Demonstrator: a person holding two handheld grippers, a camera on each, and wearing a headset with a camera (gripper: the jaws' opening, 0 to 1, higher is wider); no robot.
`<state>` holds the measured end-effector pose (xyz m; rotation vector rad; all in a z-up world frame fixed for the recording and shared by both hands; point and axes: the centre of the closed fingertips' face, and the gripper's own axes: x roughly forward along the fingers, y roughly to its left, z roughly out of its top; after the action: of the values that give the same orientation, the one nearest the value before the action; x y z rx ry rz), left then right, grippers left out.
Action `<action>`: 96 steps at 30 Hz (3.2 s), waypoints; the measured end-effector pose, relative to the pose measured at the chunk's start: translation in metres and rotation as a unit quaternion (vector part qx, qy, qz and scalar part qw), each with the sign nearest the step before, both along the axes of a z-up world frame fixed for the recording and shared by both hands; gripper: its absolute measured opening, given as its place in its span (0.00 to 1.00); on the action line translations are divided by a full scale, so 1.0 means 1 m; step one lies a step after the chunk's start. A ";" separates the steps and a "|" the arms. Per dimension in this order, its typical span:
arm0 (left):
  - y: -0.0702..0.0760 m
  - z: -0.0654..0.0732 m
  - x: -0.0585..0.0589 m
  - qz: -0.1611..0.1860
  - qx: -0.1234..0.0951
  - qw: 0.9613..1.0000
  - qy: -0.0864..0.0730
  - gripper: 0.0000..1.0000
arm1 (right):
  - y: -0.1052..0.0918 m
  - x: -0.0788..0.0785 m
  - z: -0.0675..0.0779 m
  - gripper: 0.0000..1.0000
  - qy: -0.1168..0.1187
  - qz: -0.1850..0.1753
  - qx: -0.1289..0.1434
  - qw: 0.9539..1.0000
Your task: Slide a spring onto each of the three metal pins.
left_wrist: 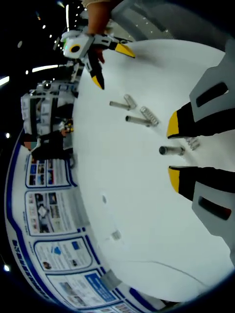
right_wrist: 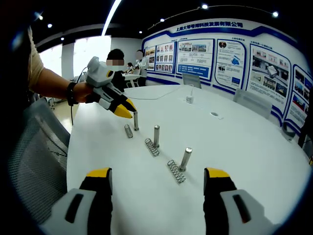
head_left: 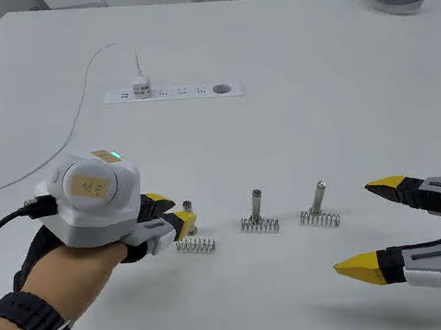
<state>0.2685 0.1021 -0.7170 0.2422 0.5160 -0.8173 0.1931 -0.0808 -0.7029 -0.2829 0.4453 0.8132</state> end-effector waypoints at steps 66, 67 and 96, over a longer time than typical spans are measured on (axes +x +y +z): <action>0.006 -0.008 -0.051 -0.074 -0.045 0.996 0.002 0.65 | 0.127 0.025 -0.018 0.30 0.025 0.133 -0.051 0.990; 0.006 -0.009 -0.051 -0.073 -0.044 0.996 0.001 0.64 | 0.130 0.026 -0.019 0.29 0.027 0.134 -0.049 0.989; 0.011 -0.012 -0.053 -0.069 -0.042 0.997 0.005 0.61 | 0.164 0.046 -0.059 0.16 0.082 0.136 -0.049 0.986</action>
<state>0.2151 0.1133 -0.7285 0.1977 0.4774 -0.9730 0.2386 0.0829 -0.7618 -0.3756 0.6107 1.0883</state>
